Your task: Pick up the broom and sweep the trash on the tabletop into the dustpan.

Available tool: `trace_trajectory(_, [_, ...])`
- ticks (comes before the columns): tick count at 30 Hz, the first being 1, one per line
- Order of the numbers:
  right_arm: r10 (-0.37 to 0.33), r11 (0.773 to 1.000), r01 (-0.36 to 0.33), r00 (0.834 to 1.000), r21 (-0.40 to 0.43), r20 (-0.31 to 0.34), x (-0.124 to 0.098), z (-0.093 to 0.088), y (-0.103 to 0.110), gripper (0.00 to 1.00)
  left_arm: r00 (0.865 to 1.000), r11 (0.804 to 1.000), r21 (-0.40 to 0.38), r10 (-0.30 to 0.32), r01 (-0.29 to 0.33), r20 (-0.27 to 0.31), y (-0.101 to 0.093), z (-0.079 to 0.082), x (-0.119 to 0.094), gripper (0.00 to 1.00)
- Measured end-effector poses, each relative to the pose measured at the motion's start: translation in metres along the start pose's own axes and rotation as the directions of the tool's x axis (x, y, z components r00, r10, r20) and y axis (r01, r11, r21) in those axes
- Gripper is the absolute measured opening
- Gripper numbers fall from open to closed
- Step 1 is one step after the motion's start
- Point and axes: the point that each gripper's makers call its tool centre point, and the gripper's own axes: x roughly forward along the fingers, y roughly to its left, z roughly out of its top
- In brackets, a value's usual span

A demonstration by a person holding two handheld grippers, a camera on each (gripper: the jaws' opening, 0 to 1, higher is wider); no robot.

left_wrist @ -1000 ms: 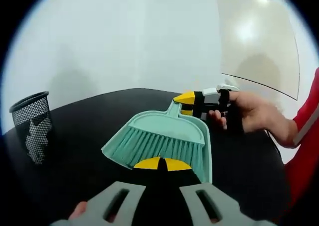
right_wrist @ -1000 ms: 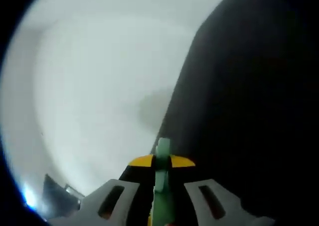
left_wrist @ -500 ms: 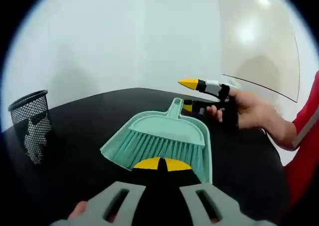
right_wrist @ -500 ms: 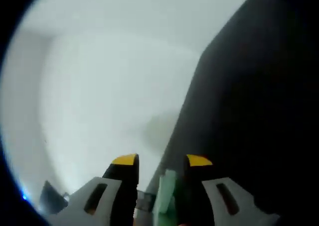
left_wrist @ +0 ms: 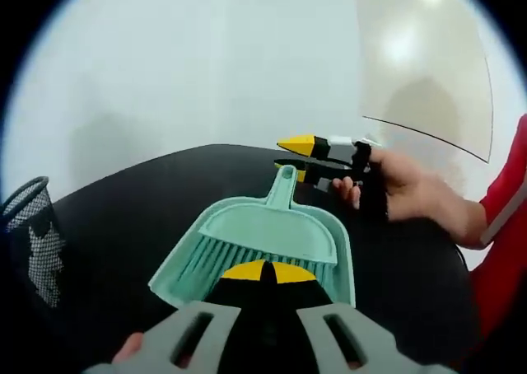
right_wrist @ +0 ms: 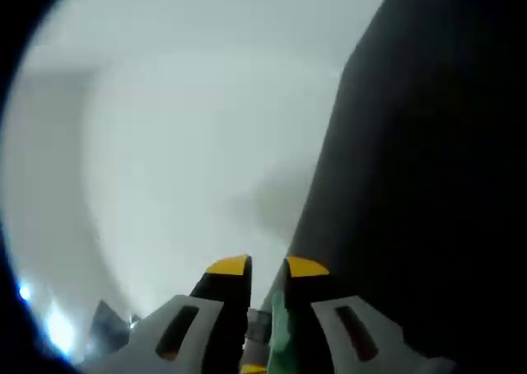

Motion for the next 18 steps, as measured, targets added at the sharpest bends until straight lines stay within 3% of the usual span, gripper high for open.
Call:
trace_trajectory(9, [-0.005, 1.0, 0.005, 1.0, -0.01, -0.004, 0.0, -0.002, 0.0, 0.19, 1.0, 1.0, 0.02, -0.004, 0.004, 0.01, -0.005, 0.003, 0.005, 0.0])
trace_trajectory(13, [-0.105, 0.993, 0.102, 0.994, -0.063, -0.033, -0.003, -0.007, -0.008, 0.44, 1.0, 1.0, 0.015, -0.005, 0.004, 0.025, -0.005, 0.002, 0.001, 0.0])
trace_trajectory(15, [-0.165, 0.981, 0.152, 0.981, -0.117, -0.103, -0.007, -0.022, -0.012, 0.46, 0.999, 1.0, 0.002, -0.006, 0.006, 0.036, -0.005, 0.0, 0.0, 0.0])
trace_trajectory(18, [-0.166, 0.98, 0.14, 0.966, -0.142, -0.197, -0.007, -0.043, -0.012, 0.38, 0.999, 1.0, -0.008, -0.01, 0.011, 0.046, -0.004, 0.0, 0.0, 0.0])
